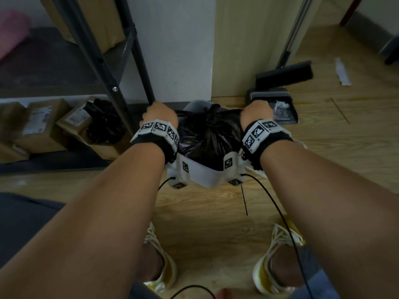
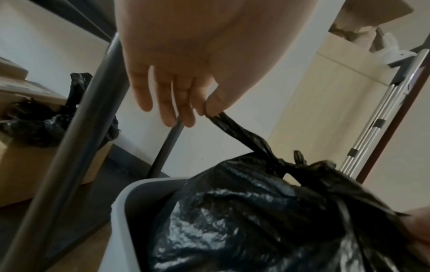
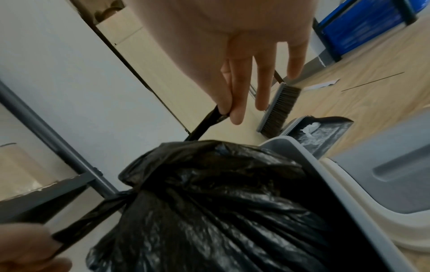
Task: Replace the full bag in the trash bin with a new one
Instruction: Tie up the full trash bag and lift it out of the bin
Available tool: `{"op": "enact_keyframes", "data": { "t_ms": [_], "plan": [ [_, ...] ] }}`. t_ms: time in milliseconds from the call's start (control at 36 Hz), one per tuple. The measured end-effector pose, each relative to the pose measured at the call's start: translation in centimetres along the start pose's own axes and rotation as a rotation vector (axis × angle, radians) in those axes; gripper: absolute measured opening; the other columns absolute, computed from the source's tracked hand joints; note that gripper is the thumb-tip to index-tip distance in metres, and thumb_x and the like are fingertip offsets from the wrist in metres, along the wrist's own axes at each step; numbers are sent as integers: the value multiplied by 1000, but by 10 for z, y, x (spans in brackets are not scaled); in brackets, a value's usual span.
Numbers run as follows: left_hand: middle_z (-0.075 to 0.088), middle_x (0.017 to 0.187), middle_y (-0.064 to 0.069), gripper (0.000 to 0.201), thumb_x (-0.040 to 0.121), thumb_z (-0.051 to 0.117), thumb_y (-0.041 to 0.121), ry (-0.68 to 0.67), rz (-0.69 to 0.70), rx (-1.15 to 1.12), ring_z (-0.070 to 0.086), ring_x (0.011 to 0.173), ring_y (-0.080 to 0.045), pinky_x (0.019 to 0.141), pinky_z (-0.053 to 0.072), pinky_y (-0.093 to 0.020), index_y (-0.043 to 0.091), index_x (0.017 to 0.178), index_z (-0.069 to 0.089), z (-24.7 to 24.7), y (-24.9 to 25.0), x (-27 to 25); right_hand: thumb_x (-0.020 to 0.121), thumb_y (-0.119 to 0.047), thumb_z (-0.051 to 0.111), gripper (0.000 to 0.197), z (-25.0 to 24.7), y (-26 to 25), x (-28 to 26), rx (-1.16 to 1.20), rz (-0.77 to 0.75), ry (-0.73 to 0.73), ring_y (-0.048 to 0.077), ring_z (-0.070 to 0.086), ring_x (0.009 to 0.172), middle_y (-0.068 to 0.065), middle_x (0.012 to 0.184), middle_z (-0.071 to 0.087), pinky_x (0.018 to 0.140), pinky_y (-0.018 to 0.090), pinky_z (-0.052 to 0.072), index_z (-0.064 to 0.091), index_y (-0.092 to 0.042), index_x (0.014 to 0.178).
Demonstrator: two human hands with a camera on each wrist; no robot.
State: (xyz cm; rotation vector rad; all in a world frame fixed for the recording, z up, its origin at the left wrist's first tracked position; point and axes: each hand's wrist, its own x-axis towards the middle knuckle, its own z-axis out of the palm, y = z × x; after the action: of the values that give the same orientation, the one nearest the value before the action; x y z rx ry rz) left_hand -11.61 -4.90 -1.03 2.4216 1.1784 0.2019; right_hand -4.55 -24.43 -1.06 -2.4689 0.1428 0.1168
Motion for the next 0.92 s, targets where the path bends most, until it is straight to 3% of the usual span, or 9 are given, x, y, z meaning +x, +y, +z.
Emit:
{"op": "enact_keyframes", "data": {
  "t_ms": [167, 333, 472, 556, 639, 722, 917],
  "plan": [
    [52, 133, -22, 37, 96, 41, 13, -44, 2, 69, 51, 122, -37, 100, 42, -43, -3, 129, 47, 8, 1, -2, 95, -10, 47, 26, -5, -5, -1, -97, -3, -27, 34, 59, 113, 20, 123, 60, 90, 39, 48, 60, 2, 113],
    [57, 125, -11, 36, 85, 47, 9, -29, 306, 70, 51, 118, -33, 96, 41, -42, 15, 120, 56, 8, 3, -4, 90, -6, 45, 41, 3, -7, -4, -82, -170, 22, 38, 50, 117, 17, 136, 42, 96, 41, 46, 51, -10, 130],
    [61, 119, -7, 37, 80, 54, 19, -111, 495, 264, 52, 116, -29, 100, 33, -42, 22, 117, 58, 9, 12, -10, 89, -5, 45, 43, 8, -21, -12, -69, -368, -106, 34, 54, 117, 15, 132, 53, 96, 36, 45, 55, -14, 130],
    [60, 120, -10, 35, 85, 51, 22, -145, 515, 393, 51, 116, -31, 103, 31, -45, 17, 120, 56, 13, 13, -11, 95, -12, 43, 32, 14, -35, -18, -166, -424, -237, 33, 58, 113, 16, 125, 61, 91, 36, 46, 59, -12, 122],
    [63, 115, -10, 29, 89, 48, 19, -129, 536, 448, 56, 110, -32, 100, 34, -44, 14, 115, 60, 14, 12, -13, 95, -9, 43, 37, 19, -35, -20, -279, -417, -316, 32, 55, 119, 13, 129, 59, 96, 37, 44, 56, -13, 129],
    [67, 109, -9, 28, 90, 45, 17, -88, 565, 417, 61, 100, -31, 91, 39, -40, 15, 107, 67, 13, 13, -13, 93, -8, 44, 43, 26, -27, -17, -292, -424, -328, 32, 53, 122, 12, 132, 56, 99, 38, 43, 53, -16, 134],
    [64, 116, -16, 30, 95, 37, 12, -159, 483, 205, 59, 108, -35, 88, 46, -41, 6, 110, 63, 7, 21, -16, 95, -8, 43, 32, 27, -30, -16, -385, -404, -268, 35, 55, 117, 17, 126, 57, 95, 39, 45, 60, -6, 122]
  ]
}}
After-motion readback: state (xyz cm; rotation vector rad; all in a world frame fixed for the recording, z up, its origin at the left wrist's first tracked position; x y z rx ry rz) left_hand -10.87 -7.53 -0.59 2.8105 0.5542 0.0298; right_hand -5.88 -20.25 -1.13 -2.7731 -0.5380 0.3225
